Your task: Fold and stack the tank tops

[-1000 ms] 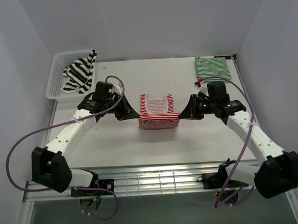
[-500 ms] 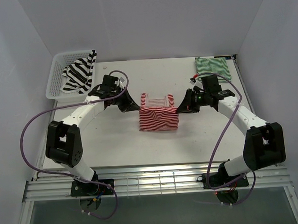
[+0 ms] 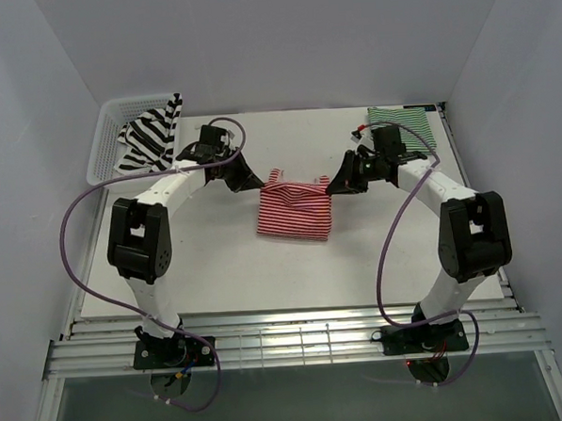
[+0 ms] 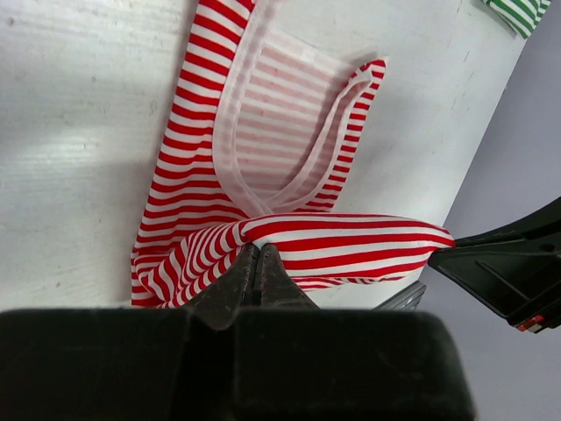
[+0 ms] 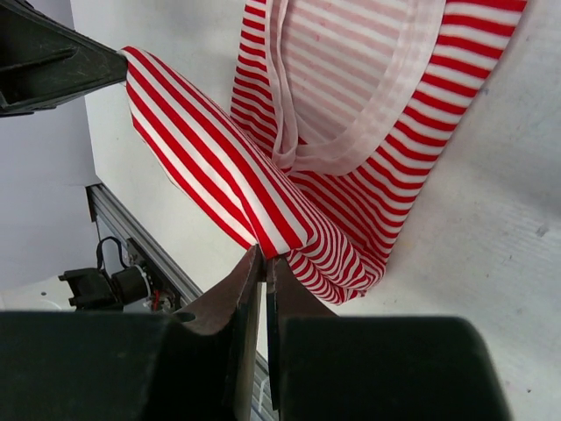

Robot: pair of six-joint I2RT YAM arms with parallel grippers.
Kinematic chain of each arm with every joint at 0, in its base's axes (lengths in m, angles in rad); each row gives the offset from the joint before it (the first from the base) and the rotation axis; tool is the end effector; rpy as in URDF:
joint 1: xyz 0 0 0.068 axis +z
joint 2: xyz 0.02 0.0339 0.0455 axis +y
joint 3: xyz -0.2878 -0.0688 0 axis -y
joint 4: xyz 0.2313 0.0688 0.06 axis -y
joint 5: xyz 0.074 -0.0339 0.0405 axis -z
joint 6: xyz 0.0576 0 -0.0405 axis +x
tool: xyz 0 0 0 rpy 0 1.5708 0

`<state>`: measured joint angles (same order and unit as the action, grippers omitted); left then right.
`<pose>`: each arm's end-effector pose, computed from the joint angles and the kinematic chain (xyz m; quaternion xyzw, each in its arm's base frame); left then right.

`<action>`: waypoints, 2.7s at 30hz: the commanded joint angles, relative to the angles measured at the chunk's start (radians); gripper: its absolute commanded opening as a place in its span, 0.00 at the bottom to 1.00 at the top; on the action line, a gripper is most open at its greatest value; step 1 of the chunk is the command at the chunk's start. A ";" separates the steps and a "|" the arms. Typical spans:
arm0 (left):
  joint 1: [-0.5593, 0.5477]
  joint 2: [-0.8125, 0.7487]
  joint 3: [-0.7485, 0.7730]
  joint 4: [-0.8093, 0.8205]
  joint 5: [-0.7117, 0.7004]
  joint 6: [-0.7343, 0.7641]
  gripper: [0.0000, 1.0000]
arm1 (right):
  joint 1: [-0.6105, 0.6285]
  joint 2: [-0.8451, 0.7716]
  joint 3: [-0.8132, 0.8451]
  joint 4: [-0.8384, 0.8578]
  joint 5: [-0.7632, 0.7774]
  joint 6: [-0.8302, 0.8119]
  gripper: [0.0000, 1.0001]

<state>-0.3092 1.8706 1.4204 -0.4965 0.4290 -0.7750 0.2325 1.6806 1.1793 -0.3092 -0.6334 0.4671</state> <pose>0.3863 -0.1486 0.2393 -0.1510 0.9199 -0.3283 0.1524 0.3485 0.1176 0.2538 -0.0115 0.8899 0.3925 0.2321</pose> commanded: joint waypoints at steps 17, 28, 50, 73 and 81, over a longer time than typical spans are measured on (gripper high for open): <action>0.027 0.209 0.239 0.049 -0.061 0.023 0.00 | -0.036 0.228 0.221 0.102 0.060 -0.059 0.08; 0.028 0.321 0.334 0.061 -0.045 0.046 0.00 | -0.048 0.338 0.284 0.136 0.063 -0.053 0.08; -0.017 0.283 0.384 0.125 0.056 0.141 0.98 | -0.016 0.211 0.157 0.289 0.008 -0.038 0.90; -0.022 0.624 0.572 0.153 -0.111 0.082 0.98 | 0.013 0.630 0.435 0.343 0.195 -0.088 0.90; -0.022 0.621 0.587 0.119 -0.111 0.092 0.98 | 0.011 0.627 0.468 0.276 0.218 -0.140 0.90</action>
<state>-0.3367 2.4641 2.0060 -0.2958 0.3969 -0.7147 0.2516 2.2711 1.6169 0.0650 -0.4919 0.3962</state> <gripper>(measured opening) 0.977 0.898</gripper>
